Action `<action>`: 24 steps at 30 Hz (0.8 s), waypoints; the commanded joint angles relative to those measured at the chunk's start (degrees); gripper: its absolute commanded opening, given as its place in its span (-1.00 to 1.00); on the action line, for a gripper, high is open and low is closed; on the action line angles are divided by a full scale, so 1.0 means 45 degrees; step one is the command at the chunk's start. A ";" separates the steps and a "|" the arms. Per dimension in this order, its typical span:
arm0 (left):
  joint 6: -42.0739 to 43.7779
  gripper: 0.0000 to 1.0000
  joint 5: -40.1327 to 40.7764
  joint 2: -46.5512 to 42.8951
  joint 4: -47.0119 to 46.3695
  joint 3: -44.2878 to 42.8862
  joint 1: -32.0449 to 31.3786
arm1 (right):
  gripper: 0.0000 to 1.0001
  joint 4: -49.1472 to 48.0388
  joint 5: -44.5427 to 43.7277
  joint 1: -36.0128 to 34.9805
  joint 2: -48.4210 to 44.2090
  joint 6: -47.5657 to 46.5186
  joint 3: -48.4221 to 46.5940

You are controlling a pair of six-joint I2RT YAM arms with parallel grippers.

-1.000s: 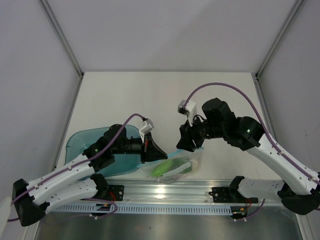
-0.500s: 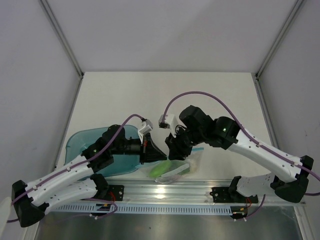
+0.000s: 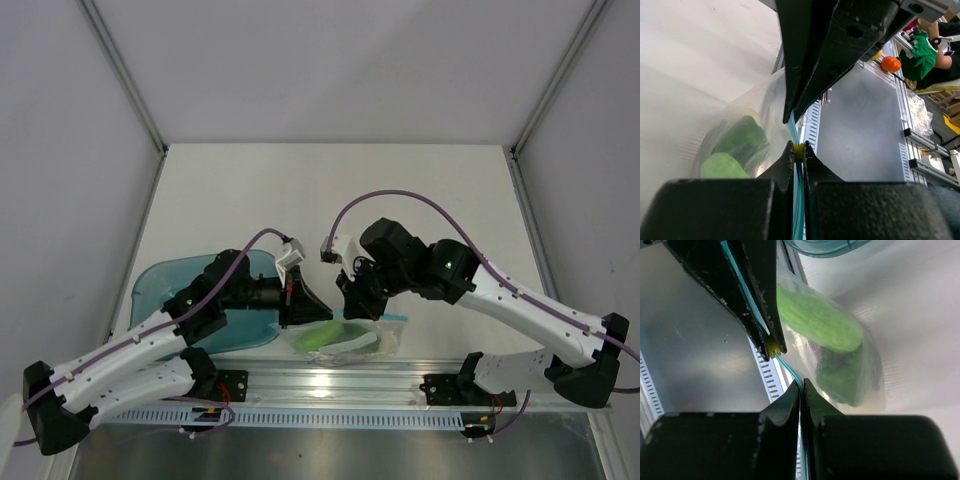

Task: Place the food in the zip-top bag and seal the zipper
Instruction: Zip the zipper food storage bag at the center of the board.

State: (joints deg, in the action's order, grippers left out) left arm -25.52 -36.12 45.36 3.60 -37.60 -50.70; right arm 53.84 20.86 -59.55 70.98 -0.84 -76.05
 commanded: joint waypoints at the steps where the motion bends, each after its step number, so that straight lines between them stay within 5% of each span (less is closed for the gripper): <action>1: -0.0052 -0.99 0.0037 -0.0315 -0.0213 -0.0335 0.0016 | -0.98 -0.0442 -0.0826 -0.0029 -0.0597 0.0128 -0.0014; 9: 0.0026 -0.99 0.0935 -0.1017 0.0255 -0.0159 0.0016 | -1.00 -0.0383 -0.2856 -0.0029 -0.1495 0.1026 0.0454; 24: 0.0026 -0.99 0.3865 -0.3127 0.1447 0.0446 0.0016 | -1.00 -0.0441 -0.2995 0.0011 -0.3565 0.1827 0.2095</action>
State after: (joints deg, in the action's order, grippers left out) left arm -25.45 -22.57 33.04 8.80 -35.92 -50.76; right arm 49.23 10.76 -59.99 57.25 6.20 -67.42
